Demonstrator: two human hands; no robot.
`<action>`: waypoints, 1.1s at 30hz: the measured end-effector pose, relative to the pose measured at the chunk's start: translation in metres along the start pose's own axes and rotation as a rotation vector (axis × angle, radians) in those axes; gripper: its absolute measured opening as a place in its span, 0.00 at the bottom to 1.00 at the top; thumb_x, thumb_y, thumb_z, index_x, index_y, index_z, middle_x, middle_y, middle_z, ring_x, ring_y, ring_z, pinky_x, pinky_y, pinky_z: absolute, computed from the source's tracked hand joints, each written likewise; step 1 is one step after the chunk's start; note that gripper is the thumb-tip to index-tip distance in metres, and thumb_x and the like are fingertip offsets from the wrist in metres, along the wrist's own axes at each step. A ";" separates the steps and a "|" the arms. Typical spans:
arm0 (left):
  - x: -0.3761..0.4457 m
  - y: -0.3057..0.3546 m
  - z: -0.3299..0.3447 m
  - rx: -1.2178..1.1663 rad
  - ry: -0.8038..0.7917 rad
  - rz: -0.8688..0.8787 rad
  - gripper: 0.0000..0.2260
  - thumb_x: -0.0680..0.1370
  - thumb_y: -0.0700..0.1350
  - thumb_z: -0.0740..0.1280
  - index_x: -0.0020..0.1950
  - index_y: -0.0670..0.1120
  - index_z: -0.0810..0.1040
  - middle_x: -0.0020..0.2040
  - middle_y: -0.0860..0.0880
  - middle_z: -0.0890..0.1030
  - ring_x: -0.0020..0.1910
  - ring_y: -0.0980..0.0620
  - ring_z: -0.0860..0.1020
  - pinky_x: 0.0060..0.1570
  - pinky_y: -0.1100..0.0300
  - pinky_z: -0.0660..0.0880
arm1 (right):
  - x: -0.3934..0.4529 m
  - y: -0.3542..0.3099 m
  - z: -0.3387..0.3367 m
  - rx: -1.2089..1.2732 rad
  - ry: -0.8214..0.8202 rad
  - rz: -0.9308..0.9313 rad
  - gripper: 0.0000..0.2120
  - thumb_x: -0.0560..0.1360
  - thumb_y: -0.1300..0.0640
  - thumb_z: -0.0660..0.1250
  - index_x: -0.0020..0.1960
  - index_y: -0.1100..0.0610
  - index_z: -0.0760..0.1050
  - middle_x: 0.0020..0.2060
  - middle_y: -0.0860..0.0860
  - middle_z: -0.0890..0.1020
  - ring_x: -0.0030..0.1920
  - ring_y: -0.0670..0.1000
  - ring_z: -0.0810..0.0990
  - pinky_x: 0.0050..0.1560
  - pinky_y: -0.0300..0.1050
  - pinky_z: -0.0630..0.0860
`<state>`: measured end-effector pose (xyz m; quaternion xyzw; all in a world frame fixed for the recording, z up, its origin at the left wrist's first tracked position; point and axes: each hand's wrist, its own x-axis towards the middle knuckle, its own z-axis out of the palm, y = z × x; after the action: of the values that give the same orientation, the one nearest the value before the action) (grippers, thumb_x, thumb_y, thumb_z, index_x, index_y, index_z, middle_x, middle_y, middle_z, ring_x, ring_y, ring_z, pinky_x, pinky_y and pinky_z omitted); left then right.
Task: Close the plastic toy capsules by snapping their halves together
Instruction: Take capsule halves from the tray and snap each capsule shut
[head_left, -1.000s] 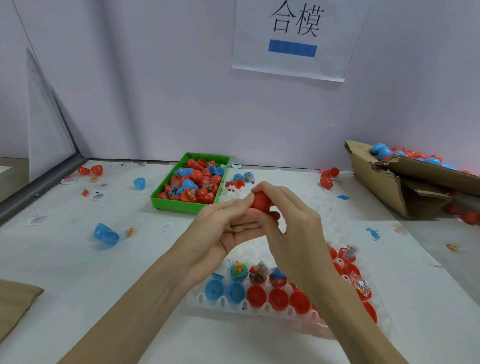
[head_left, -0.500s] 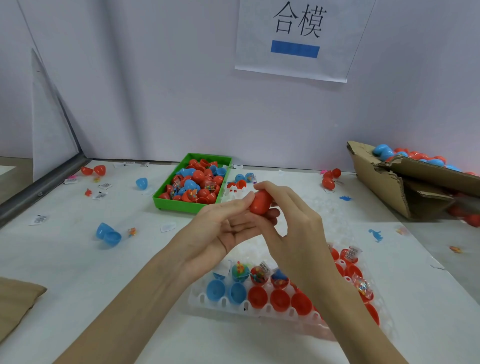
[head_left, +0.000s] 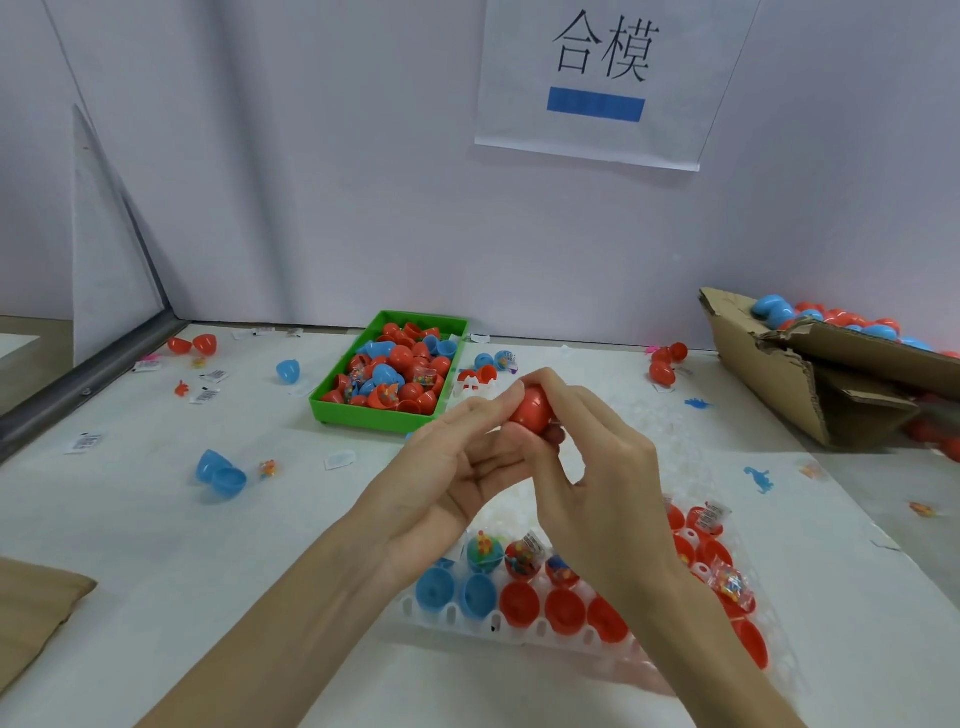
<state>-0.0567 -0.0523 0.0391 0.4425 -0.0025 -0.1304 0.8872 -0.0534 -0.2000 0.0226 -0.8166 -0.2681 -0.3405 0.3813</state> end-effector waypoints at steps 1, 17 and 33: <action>0.000 0.000 -0.001 -0.034 0.003 -0.016 0.24 0.75 0.47 0.76 0.66 0.34 0.80 0.57 0.32 0.84 0.59 0.40 0.85 0.52 0.56 0.84 | 0.000 0.000 0.001 0.015 -0.006 0.001 0.17 0.80 0.60 0.69 0.68 0.61 0.76 0.52 0.49 0.81 0.48 0.44 0.77 0.51 0.31 0.75; -0.001 0.001 -0.004 -0.023 -0.062 -0.084 0.15 0.75 0.48 0.75 0.55 0.38 0.87 0.58 0.34 0.85 0.59 0.42 0.85 0.50 0.58 0.84 | -0.001 0.000 0.006 -0.027 0.064 0.002 0.15 0.80 0.58 0.68 0.65 0.63 0.78 0.54 0.53 0.83 0.53 0.39 0.74 0.55 0.22 0.71; 0.003 0.007 -0.014 0.027 -0.162 -0.160 0.16 0.78 0.47 0.72 0.62 0.40 0.85 0.63 0.35 0.83 0.62 0.41 0.84 0.58 0.53 0.82 | 0.001 0.000 0.003 0.075 -0.041 0.049 0.26 0.78 0.54 0.70 0.74 0.58 0.72 0.56 0.45 0.82 0.53 0.39 0.81 0.55 0.24 0.73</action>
<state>-0.0502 -0.0385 0.0355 0.4413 -0.0405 -0.2362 0.8648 -0.0521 -0.1978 0.0219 -0.8149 -0.2682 -0.3040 0.4143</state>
